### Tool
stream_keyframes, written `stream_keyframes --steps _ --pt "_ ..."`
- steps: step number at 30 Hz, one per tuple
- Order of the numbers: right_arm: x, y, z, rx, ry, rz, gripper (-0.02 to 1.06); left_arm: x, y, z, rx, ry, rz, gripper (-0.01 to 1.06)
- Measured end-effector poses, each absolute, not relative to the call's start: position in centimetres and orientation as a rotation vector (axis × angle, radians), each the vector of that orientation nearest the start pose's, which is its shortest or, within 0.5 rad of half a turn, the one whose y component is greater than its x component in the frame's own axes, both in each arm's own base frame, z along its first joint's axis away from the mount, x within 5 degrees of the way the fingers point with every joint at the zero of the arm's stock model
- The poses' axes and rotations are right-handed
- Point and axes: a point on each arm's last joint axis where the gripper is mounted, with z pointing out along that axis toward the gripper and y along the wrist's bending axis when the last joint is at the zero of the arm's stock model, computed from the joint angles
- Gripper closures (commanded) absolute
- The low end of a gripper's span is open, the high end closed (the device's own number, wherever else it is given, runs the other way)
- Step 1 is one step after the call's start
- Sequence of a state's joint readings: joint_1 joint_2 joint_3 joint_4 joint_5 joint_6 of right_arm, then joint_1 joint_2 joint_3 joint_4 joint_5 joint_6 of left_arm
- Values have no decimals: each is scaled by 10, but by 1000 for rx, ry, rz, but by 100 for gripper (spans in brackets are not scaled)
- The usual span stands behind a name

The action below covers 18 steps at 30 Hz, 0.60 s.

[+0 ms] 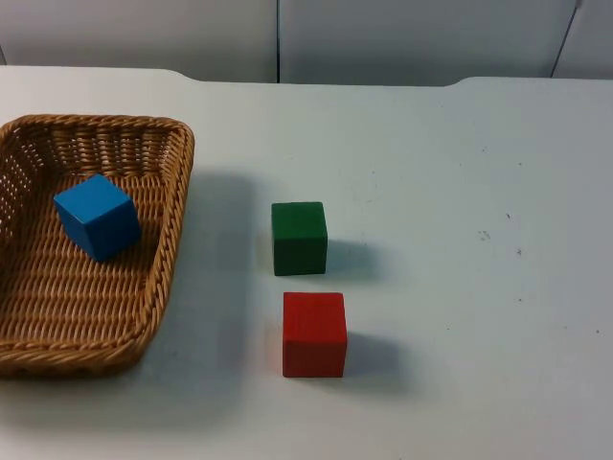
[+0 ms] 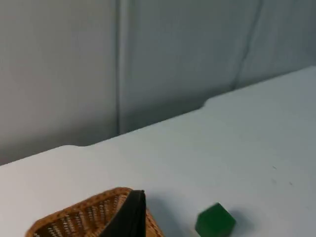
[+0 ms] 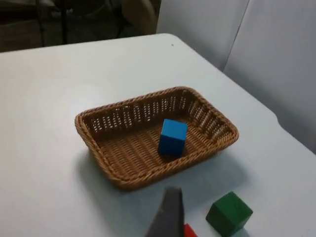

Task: Pick up the basket with the left hand and place the blue cube into the basket with the right hand.

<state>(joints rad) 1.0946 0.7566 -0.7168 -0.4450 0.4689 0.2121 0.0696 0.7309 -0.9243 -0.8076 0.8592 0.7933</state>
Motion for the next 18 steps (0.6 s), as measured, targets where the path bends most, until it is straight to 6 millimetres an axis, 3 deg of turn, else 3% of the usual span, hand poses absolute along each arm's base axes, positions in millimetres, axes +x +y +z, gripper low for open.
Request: stream_keyframes --steps 4,8,9,13,14,18 --pt "85 128 328 -1077 1692 416 31 98 -48 387 583 1860 -383 0" --pt "81 120 315 -1069 1721 425 31 64 -39 366 530 1892 -269 0" --pt "81 120 315 -1069 1721 425 31 64 -39 366 530 1892 -269 0" --pt "69 97 315 -993 1719 490 31 28 -29 342 378 1883 -226 0" --pt "69 97 315 -993 1719 490 31 28 -29 342 378 1883 -226 0" --pt "55 67 320 -920 1746 529 31 -3 -21 333 296 1825 -145 0"
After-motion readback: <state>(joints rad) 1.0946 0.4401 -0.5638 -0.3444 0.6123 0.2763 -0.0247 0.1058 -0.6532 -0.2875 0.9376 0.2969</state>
